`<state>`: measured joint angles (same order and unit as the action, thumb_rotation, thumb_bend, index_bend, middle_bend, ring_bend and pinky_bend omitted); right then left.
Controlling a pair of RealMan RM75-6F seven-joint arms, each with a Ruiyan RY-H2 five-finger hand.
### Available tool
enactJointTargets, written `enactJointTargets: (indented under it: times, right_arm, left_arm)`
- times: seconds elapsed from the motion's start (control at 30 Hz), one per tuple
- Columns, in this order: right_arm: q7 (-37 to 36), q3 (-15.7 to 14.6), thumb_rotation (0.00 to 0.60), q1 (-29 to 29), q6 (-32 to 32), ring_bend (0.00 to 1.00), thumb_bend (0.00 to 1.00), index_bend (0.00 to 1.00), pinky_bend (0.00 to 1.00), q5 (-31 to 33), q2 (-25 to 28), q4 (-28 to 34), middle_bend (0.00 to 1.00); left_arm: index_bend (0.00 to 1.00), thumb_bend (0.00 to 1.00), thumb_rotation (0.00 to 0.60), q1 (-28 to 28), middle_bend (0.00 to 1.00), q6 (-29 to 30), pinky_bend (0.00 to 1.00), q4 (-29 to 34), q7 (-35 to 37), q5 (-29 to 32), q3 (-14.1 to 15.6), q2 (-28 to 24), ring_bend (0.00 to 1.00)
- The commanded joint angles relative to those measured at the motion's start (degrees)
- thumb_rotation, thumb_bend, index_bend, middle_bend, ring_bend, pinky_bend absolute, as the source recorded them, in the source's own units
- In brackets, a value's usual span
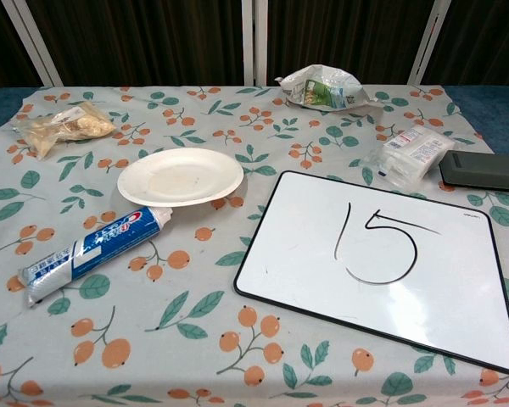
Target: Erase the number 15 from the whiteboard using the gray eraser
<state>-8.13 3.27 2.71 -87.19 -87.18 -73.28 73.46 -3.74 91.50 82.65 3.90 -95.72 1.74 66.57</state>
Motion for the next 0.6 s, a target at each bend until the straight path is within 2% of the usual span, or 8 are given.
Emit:
enactJointTargets:
  times: [0.03,0.4,0.6]
  right_arm:
    - [0.01,0.00,0.600,-0.01,0.04,0.00,0.14,0.00,0.00,0.04,-0.01,-0.01,0.00]
    - [-0.01,0.12,0.600,0.39,0.90,0.00,0.13,0.00,0.00,0.35,-0.22,-0.47,0.00]
    - [4.00,0.61,0.600,3.60,5.20,0.00,0.13,0.00,0.00,0.07,1.15,1.83,0.00]
  left_arm:
    - [0.10,0.07,0.415,0.00,0.09,-0.03,0.18,-0.09,0.08,0.00,0.01,0.06,0.08]
    - [0.10,0.07,0.418,0.10,0.09,0.20,0.18,-0.21,0.20,-0.04,-0.02,0.03,0.08]
    - [0.10,0.07,0.416,-0.05,0.09,-0.13,0.18,-0.08,-0.06,-0.21,0.11,0.04,0.08]
